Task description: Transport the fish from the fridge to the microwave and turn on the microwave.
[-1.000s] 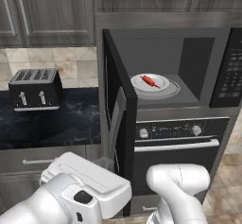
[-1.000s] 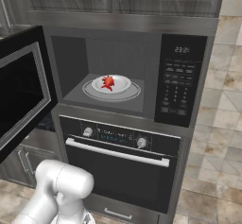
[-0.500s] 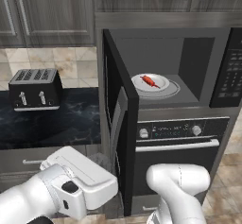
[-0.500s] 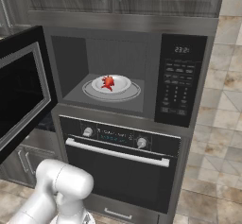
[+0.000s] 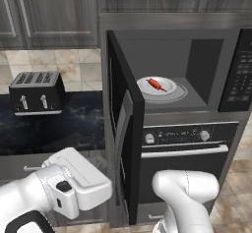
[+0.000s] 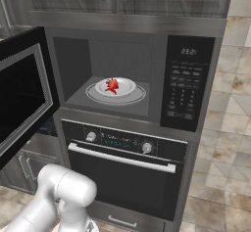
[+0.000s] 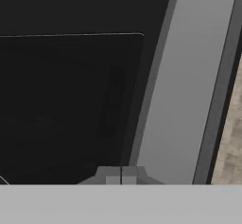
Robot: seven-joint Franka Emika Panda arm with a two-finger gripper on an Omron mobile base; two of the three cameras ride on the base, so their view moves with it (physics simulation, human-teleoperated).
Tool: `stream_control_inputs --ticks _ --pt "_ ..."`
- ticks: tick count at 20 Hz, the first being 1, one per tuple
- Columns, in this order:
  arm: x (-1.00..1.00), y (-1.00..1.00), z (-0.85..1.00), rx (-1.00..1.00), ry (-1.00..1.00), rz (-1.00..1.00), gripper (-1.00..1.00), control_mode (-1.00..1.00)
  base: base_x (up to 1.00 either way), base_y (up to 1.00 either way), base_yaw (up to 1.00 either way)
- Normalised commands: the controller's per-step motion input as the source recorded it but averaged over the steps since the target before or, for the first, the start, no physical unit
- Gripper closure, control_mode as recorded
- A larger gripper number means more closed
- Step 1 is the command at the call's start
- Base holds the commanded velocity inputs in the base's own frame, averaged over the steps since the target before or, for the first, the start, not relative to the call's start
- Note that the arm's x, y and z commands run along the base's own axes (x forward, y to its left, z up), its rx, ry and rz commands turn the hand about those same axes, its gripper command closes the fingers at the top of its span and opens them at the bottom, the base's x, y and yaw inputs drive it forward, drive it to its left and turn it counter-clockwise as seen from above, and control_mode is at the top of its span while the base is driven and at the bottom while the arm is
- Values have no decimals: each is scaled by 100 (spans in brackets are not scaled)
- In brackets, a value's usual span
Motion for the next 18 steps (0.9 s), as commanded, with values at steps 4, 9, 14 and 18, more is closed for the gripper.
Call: stream_control_inputs --ticks 4,9,14,18 --pt "4 0 -4 0 0 -1 100 -100 0 0 0" --pt "0 -20 -5 -2 -1 0 100 -100 0 0 0" --pt "4 -37 0 0 0 -1 100 -100 0 0 0" --pt "10 -38 0 0 0 -2 100 -100 0 0 0"
